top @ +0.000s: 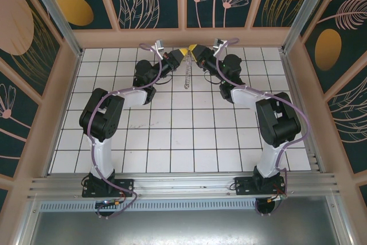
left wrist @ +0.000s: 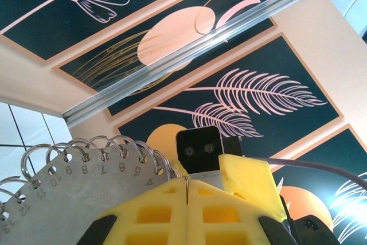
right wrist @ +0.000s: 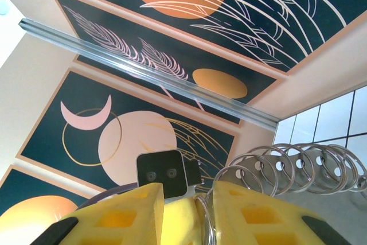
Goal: Put the keys on the keyring
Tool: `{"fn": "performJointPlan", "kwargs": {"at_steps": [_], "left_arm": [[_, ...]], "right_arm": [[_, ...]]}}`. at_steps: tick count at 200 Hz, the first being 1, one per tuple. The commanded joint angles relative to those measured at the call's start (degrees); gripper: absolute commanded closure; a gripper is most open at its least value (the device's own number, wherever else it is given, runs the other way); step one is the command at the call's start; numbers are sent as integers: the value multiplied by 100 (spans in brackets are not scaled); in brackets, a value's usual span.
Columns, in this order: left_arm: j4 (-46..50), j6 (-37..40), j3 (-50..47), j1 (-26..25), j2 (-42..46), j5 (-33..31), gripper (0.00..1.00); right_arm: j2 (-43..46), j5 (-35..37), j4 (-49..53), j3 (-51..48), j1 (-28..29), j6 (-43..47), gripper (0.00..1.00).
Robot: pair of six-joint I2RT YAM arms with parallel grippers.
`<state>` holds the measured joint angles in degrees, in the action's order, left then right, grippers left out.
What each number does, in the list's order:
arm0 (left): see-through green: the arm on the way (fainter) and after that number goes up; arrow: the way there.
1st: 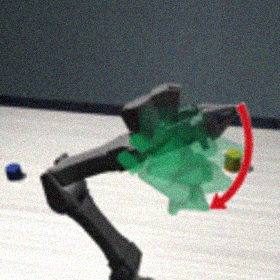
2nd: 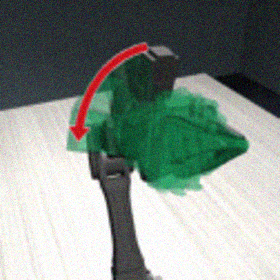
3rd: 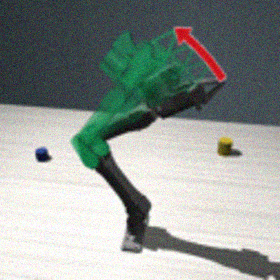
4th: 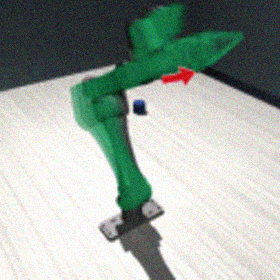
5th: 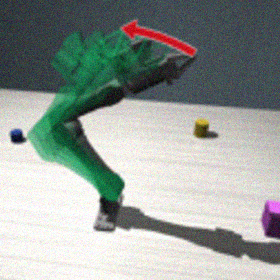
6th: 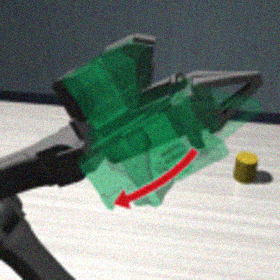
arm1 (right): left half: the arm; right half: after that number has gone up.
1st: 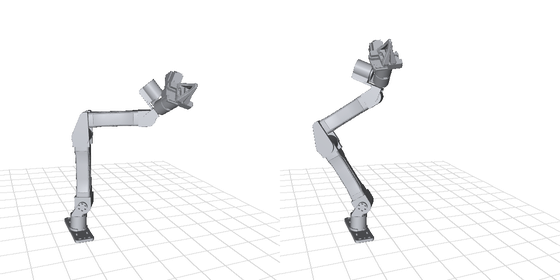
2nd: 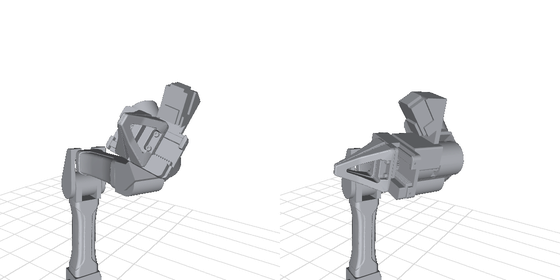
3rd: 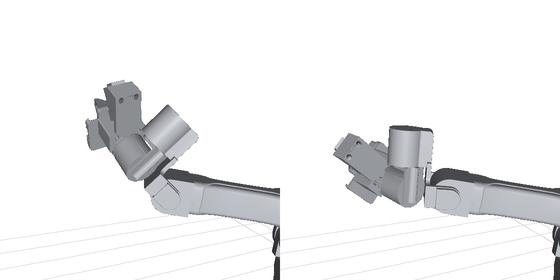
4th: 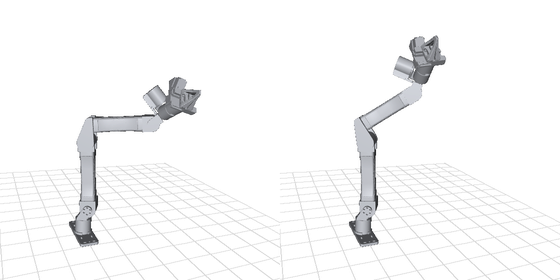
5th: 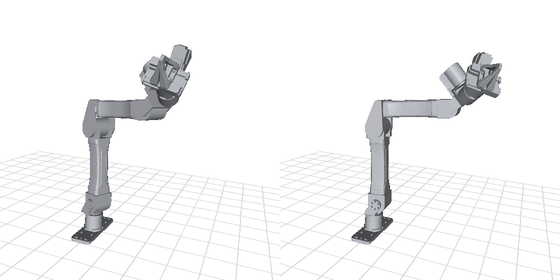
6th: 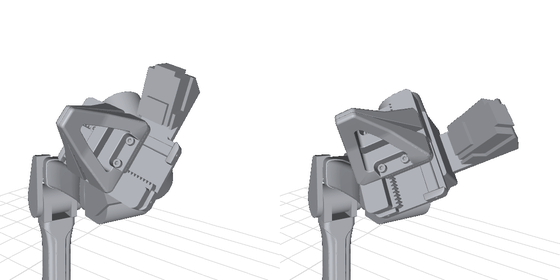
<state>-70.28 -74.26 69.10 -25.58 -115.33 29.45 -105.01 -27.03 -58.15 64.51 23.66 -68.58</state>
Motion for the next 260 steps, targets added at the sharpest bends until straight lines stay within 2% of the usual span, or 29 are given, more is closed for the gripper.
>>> {"fn": "performJointPlan", "kwargs": {"at_steps": [1, 99, 132, 167, 207, 232, 260], "left_arm": [[-444, -60, 44, -52, 248, -18, 100], [-451, -54, 51, -51, 215, -27, 100], [-457, -50, 60, -52, 195, -45, 100], [-460, -47, 66, -57, 196, -58, 100], [-287, 137, 178, -52, 242, 95, 100], [64, 463, 251, -4, 376, 217, 78], [396, 721, 303, 164, 509, 423, 69]], "right_arm": [[-84, -75, -318, 44, 51, -94, 71], [-179, -233, -434, 101, 96, -182, 78], [-169, -251, -454, 63, 104, -185, 85], [-155, -266, -488, 28, 96, -174, 100], [-145, -375, -389, 71, 14, -47, 100], [-167, -674, -217, 220, -150, 120, 100], [-245, -1187, 44, 476, -369, 352, 100]]}}
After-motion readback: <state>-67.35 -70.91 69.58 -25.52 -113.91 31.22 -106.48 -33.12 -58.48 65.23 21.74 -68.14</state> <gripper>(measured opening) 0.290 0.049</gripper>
